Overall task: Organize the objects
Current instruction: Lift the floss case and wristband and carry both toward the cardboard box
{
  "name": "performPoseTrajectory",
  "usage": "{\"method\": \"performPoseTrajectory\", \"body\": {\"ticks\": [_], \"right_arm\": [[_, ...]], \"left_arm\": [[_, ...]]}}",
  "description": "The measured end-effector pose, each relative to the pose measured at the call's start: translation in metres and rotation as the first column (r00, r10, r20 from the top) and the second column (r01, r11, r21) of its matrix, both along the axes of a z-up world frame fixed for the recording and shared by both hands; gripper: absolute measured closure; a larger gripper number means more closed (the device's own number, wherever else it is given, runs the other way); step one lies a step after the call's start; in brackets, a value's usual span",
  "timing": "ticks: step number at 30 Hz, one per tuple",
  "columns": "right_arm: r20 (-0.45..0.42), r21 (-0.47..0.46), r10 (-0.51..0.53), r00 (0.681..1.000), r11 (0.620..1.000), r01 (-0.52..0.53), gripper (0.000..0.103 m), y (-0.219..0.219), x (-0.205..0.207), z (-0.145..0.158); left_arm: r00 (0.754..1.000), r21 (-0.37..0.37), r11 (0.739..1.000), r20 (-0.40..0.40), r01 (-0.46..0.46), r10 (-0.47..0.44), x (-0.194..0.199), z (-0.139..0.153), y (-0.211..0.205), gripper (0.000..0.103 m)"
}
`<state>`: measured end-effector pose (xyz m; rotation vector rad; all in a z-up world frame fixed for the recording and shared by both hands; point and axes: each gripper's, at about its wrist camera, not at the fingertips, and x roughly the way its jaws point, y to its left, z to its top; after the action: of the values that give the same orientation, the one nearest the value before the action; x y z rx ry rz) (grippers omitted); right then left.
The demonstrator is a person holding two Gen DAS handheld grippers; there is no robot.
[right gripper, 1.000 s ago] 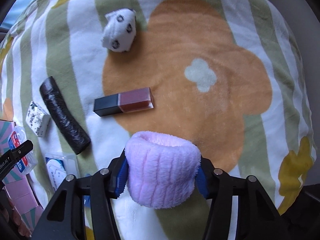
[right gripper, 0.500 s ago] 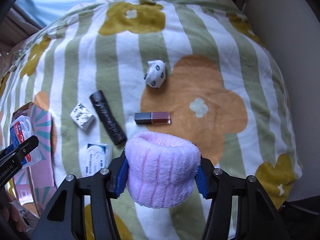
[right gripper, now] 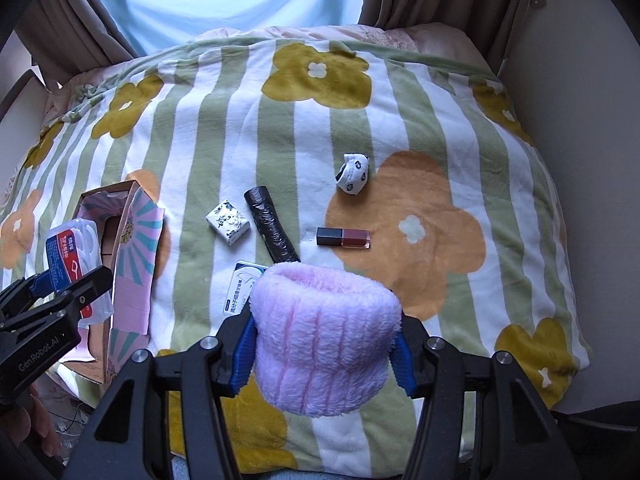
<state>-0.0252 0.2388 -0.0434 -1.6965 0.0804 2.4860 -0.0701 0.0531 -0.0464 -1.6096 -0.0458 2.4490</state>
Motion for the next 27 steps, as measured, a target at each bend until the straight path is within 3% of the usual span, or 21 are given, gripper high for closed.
{"method": "performPoseTrajectory", "body": {"ticks": [8, 16, 21, 27], "right_arm": [[-0.016, 0.009, 0.038, 0.999, 0.999, -0.038, 0.051, -0.017, 0.001, 0.009], [-0.024, -0.003, 0.166, 0.986, 0.986, -0.166, 0.051, -0.06, -0.021, 0.012], [-0.022, -0.013, 0.276, 0.961, 0.961, -0.277, 0.051, -0.095, -0.041, 0.009], [-0.004, -0.029, 0.414, 0.91, 0.91, -0.414, 0.051, -0.143, -0.068, -0.002]], "left_arm": [[0.999, 0.011, 1.0, -0.025, -0.024, 0.024, 0.008, 0.009, -0.015, 0.047], [0.988, 0.007, 0.989, -0.029, -0.151, 0.151, 0.015, 0.011, -0.059, 0.047], [0.962, 0.0, 0.962, -0.011, -0.271, 0.271, 0.022, 0.003, -0.099, 0.047], [0.908, -0.012, 0.909, 0.027, -0.417, 0.417, 0.035, -0.014, -0.144, 0.047]]}}
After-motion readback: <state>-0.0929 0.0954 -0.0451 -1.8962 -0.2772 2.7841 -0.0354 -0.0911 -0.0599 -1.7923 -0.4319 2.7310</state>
